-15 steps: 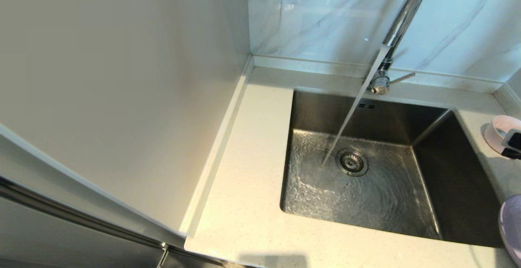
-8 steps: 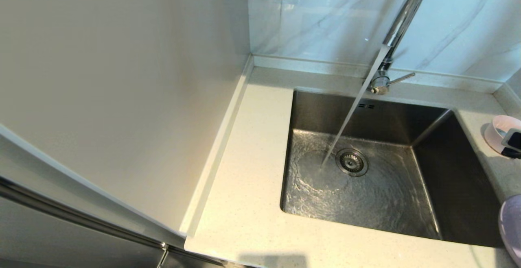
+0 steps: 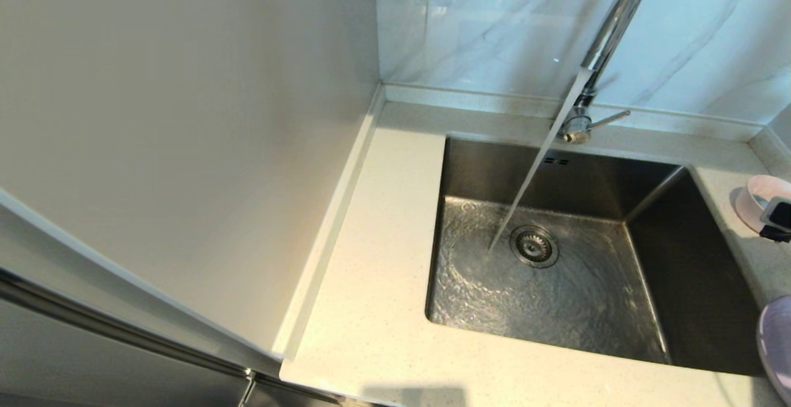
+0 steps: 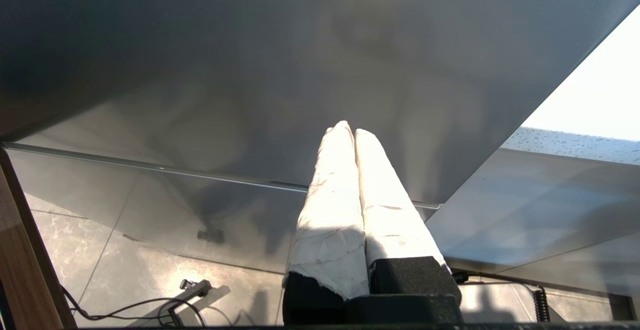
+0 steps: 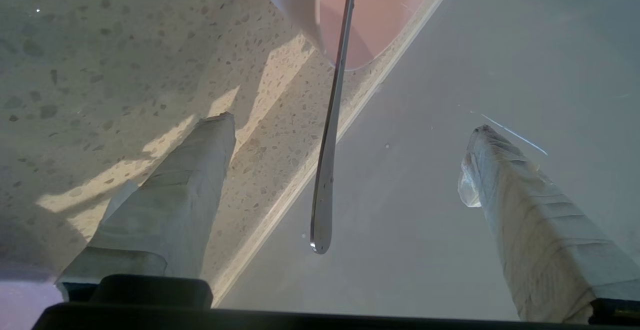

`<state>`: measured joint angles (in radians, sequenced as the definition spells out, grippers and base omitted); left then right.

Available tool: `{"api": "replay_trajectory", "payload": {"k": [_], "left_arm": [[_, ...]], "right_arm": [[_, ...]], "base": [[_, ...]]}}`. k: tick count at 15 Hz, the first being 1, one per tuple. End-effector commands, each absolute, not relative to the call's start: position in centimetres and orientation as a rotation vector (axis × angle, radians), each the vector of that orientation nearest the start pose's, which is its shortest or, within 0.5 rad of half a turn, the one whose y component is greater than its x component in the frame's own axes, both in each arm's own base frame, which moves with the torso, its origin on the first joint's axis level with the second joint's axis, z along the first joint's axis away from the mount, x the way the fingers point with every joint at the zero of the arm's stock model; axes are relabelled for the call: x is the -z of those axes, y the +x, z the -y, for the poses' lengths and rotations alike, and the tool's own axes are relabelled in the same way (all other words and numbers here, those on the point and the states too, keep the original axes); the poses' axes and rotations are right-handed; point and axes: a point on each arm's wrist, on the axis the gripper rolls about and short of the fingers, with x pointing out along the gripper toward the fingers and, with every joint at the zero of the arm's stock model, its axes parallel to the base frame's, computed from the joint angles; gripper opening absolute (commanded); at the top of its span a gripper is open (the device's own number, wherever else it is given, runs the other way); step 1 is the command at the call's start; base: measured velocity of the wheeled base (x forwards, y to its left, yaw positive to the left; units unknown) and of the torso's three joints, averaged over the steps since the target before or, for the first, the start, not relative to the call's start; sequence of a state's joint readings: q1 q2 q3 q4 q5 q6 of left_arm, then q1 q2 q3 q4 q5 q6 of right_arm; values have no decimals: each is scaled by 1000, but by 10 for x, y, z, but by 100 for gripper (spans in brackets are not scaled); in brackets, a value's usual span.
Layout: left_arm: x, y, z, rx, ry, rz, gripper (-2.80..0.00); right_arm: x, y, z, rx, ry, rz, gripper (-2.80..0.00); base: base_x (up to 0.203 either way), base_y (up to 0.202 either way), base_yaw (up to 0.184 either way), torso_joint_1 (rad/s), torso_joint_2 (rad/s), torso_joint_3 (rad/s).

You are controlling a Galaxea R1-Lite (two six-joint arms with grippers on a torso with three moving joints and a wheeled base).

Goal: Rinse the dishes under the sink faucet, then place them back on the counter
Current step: Pick up the spoon

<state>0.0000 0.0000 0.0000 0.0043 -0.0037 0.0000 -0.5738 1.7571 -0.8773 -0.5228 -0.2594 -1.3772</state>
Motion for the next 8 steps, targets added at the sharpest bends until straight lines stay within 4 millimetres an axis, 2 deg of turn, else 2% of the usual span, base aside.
{"api": "replay_trajectory", "payload": {"k": [1,8], "left_arm": [[-75,-23,0,3,0,-5,-280],[-75,-23,0,3,0,-5,-280]], "right_arm": [[-173,269,180,436,-1228,-861,0],[-173,270,181,438,-1229,-859,0]], "base": [[0,0,0,0,0,0],[0,0,0,0,0,0]]}}
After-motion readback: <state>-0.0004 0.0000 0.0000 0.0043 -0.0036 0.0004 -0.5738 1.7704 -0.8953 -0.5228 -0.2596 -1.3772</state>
